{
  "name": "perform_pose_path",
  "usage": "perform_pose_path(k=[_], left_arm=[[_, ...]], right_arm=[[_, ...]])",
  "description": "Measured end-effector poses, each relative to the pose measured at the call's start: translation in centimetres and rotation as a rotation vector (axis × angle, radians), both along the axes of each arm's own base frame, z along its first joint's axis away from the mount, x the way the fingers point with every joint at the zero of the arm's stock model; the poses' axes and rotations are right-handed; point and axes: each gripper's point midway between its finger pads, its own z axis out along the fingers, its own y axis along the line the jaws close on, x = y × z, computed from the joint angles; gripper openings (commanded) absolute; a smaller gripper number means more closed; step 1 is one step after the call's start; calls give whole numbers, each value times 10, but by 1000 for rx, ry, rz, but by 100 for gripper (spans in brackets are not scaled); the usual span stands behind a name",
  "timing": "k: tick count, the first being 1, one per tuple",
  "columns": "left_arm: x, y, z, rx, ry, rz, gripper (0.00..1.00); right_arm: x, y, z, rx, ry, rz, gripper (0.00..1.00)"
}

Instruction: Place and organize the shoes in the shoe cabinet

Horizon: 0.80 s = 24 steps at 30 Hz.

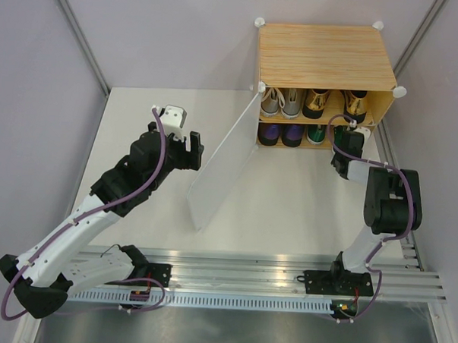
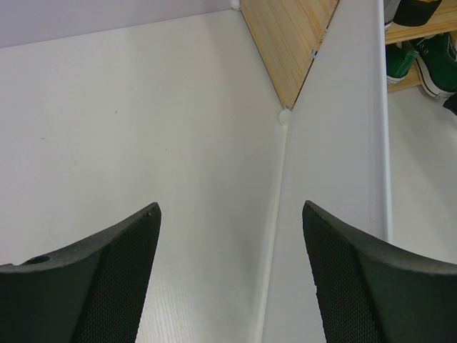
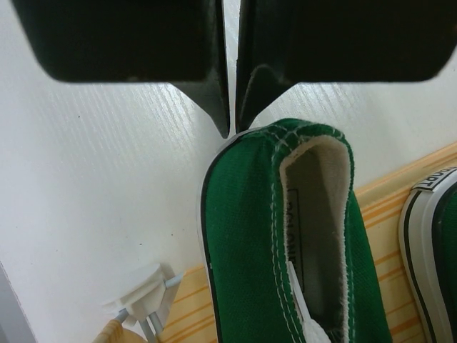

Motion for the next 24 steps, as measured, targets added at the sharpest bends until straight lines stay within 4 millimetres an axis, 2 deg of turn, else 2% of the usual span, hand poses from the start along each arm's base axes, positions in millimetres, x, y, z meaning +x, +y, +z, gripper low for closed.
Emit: perform_pose_path(k=[9, 18, 24], left_arm=[[0, 0, 0, 0, 0, 0, 83], [0, 0, 0, 0, 0, 0, 83], [0, 0, 0, 0, 0, 0, 83]], right_arm=[[3, -3, 4, -25, -8, 12, 8], [23, -8, 23, -78, -124, 24, 8], [29, -10, 12, -95, -141, 34, 8]])
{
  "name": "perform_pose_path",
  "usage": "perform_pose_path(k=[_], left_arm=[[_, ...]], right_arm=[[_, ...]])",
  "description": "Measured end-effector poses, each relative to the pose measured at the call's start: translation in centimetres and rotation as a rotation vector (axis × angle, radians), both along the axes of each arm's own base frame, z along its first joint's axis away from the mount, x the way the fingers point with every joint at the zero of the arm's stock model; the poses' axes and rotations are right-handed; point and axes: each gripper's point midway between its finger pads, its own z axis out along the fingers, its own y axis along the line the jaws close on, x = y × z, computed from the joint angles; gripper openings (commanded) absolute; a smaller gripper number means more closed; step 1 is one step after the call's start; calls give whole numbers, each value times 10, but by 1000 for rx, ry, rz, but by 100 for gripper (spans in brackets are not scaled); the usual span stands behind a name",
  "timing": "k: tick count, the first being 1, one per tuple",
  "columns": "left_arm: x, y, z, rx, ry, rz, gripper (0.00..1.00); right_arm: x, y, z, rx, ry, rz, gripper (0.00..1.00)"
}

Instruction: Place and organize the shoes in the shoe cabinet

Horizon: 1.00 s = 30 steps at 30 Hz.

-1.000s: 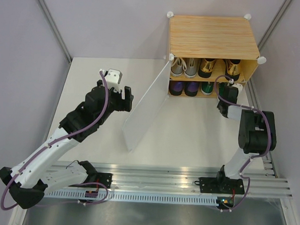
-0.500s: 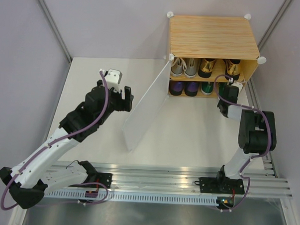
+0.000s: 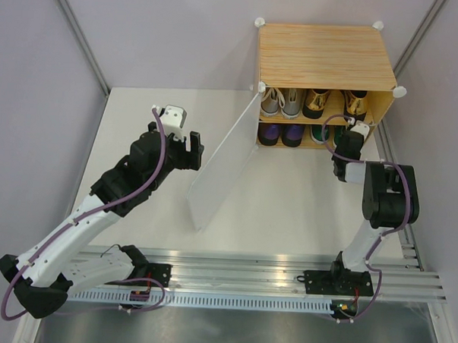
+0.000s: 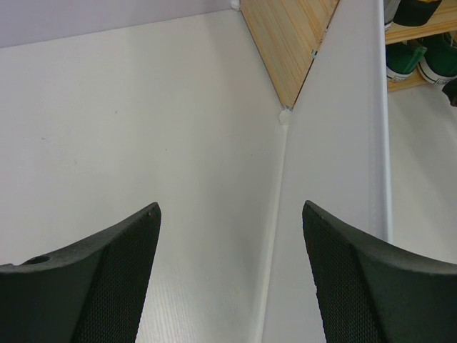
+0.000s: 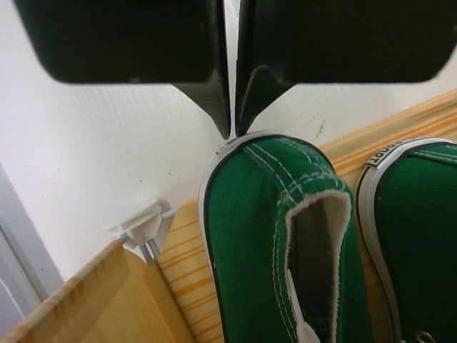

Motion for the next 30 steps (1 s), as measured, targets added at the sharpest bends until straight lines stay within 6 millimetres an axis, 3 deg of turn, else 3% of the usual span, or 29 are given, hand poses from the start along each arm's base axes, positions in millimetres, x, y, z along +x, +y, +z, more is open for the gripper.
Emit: perform_pose_path(k=[19, 23, 24, 25, 30], left_arm=[[1, -1, -2, 12, 4, -2, 83], [2, -1, -3, 15, 4, -2, 83], [2, -1, -3, 15, 4, -2, 83], [2, -1, -3, 15, 4, -2, 83], [2, -1, -3, 16, 4, -1, 83]], right_arm=[[11, -1, -13, -6, -14, 6, 8], [11, -1, -13, -4, -15, 5, 25], [11, -1, -13, -2, -16, 4, 35], [11, -1, -12, 1, -18, 0, 40], [8, 0, -4, 34, -44, -4, 52]])
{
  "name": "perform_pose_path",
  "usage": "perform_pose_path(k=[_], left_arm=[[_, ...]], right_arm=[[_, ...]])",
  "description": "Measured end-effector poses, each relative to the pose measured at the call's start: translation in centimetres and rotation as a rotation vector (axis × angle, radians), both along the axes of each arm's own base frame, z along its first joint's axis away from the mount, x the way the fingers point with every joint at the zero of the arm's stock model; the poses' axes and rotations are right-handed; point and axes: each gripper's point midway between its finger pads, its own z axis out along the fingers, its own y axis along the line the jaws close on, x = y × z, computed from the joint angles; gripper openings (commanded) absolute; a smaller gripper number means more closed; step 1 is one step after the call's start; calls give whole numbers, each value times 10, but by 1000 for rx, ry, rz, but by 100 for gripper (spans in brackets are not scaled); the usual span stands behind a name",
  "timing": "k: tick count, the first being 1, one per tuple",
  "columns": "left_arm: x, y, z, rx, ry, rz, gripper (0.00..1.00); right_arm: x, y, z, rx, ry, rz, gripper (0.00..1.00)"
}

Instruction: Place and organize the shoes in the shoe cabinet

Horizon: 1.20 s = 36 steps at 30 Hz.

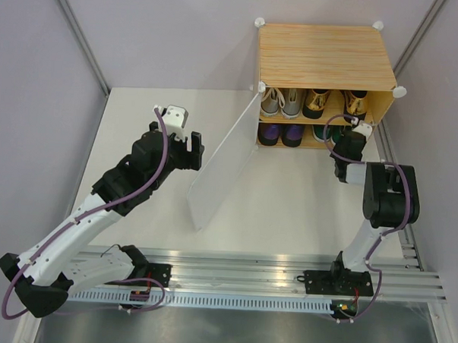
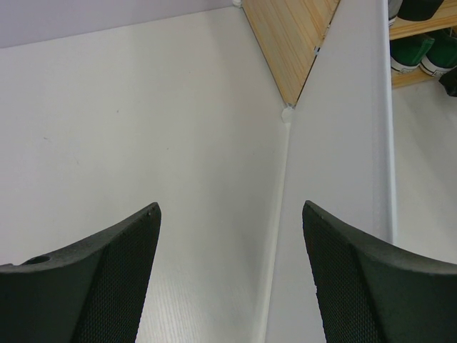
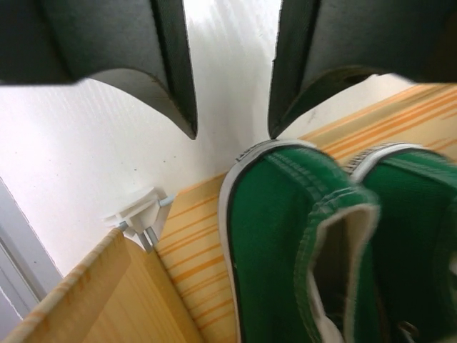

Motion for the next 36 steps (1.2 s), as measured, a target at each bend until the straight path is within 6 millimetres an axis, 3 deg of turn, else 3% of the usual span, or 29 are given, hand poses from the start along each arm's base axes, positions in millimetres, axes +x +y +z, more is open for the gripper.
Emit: perform_pose_path(k=[4, 14, 23, 29, 36], left_arm=[[0, 0, 0, 0, 0, 2, 83], [0, 2, -2, 6, 0, 11, 83], [6, 16, 0, 18, -28, 92, 83], [15, 38, -2, 71, -46, 224, 83], [28, 90, -3, 149, -63, 437, 83]], right_arm=[[-3, 8, 26, 36, -72, 9, 58], [-35, 17, 79, 102, -177, -3, 56], [-94, 35, 108, 192, -193, -10, 54], [-133, 53, 185, 282, -339, 39, 53], [-166, 62, 314, 260, -475, 115, 56]])
